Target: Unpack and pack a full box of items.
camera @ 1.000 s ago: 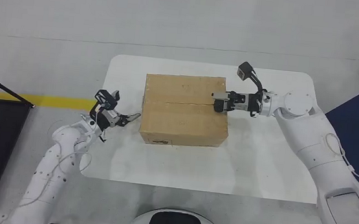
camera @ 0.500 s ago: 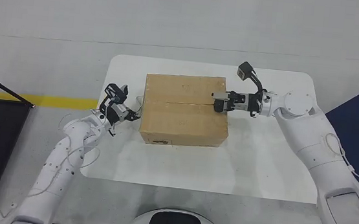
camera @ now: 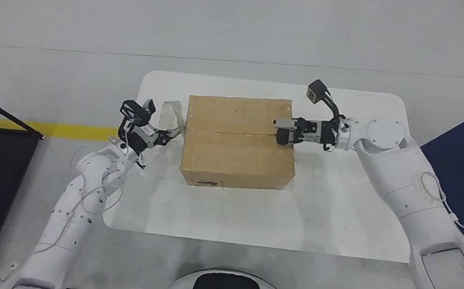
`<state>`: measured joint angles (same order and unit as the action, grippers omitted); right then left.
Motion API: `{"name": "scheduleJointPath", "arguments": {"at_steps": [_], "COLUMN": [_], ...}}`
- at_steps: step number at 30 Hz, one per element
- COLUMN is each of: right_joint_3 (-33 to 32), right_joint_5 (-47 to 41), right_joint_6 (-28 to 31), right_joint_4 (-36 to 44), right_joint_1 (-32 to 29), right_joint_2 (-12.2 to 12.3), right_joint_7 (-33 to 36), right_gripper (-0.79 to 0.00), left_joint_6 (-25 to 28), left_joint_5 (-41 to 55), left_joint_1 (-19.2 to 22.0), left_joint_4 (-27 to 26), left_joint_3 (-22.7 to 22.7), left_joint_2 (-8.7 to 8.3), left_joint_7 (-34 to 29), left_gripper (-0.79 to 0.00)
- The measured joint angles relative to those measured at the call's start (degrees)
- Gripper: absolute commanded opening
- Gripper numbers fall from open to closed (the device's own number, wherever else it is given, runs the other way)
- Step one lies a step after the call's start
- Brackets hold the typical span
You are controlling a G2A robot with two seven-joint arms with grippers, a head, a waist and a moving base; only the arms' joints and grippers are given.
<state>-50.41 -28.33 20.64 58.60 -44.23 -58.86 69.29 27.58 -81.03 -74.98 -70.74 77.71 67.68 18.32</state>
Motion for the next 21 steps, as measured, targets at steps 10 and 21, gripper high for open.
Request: {"name": "scheduleJointPath", "arguments": {"at_steps": [10, 21], "right_joint_3": [0.0, 0.0], "right_joint_5": [0.0, 0.0], "right_joint_6": [0.0, 0.0], "right_joint_4": [0.0, 0.0], "right_joint_1": [0.0, 0.0], "right_joint_2": [0.0, 0.0], "right_joint_7": [0.0, 0.0], "right_gripper": [0.0, 0.0], "left_joint_6": [-1.1, -3.3], "left_joint_5": [-0.1, -1.2], "left_joint_1": [-0.7, -0.8], "left_joint_4": [-2.6, -10.6], "left_joint_3": [0.0, 0.6], "left_joint_2": [-0.15, -0.38], "left_joint_7": [0.4, -2.8], "left_gripper": [0.0, 0.0]}}
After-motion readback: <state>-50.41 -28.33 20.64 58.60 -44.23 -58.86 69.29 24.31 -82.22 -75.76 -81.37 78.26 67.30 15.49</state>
